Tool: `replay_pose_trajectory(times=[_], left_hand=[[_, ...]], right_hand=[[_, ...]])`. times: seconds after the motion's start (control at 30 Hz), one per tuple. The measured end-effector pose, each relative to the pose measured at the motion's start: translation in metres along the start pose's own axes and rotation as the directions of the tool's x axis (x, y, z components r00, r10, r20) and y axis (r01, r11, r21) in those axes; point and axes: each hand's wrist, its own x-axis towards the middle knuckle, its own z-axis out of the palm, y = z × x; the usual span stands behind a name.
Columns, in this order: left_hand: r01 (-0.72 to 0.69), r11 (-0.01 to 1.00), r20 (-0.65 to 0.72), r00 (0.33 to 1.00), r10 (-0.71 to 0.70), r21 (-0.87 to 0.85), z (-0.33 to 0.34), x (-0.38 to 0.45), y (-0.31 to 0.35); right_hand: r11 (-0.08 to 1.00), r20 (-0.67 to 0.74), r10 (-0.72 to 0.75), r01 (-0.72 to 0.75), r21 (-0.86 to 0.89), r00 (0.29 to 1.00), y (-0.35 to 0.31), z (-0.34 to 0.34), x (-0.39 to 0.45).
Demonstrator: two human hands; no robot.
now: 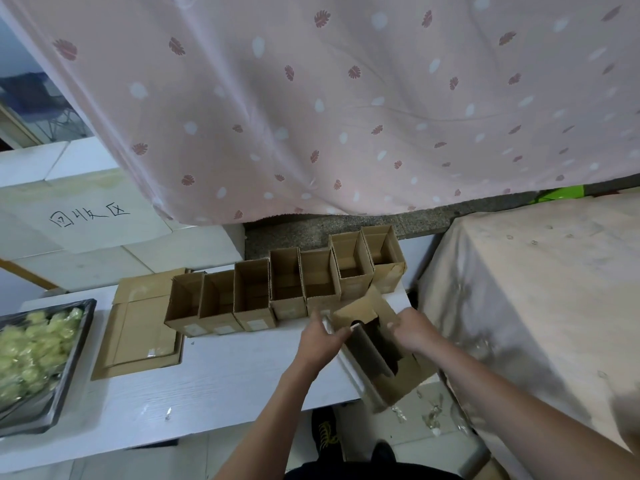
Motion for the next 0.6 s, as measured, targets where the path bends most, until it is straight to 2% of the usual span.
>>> replay_pose_trajectory(times=[0.07,0.23,0.4,0.47,0.6], left_hand=[[-0.028,0.998,-0.055,0.998,0.031,0.057,-0.004,0.007,-0.001],[0.139,0.981,0.046,0.988,-0.146,0.132,-0.001,0.012,-0.013],[0.217,0.967,0.001,0.976,-0.219,0.136,0.007,0.012,-0.021],[0.249,0.958,-0.032,0.969,-0.247,0.142,0.006,0.012,-0.021],[0.252,0.959,-0.041,0.968,-0.248,0.133,0.008,0.014,-0.023]], right_hand=[[0.994,-0.033,-0.085,0.082,-0.072,0.996,-0.006,-0.008,0.003],[0.937,-0.001,-0.243,0.234,-0.259,0.970,-0.034,-0.004,0.007],[0.864,-0.007,-0.405,0.380,-0.330,0.914,-0.050,0.017,0.013],[0.875,-0.092,-0.410,0.363,-0.320,0.908,-0.045,0.020,0.015],[0.953,-0.477,-0.254,0.132,-0.274,0.841,-0.015,0.020,0.005]])
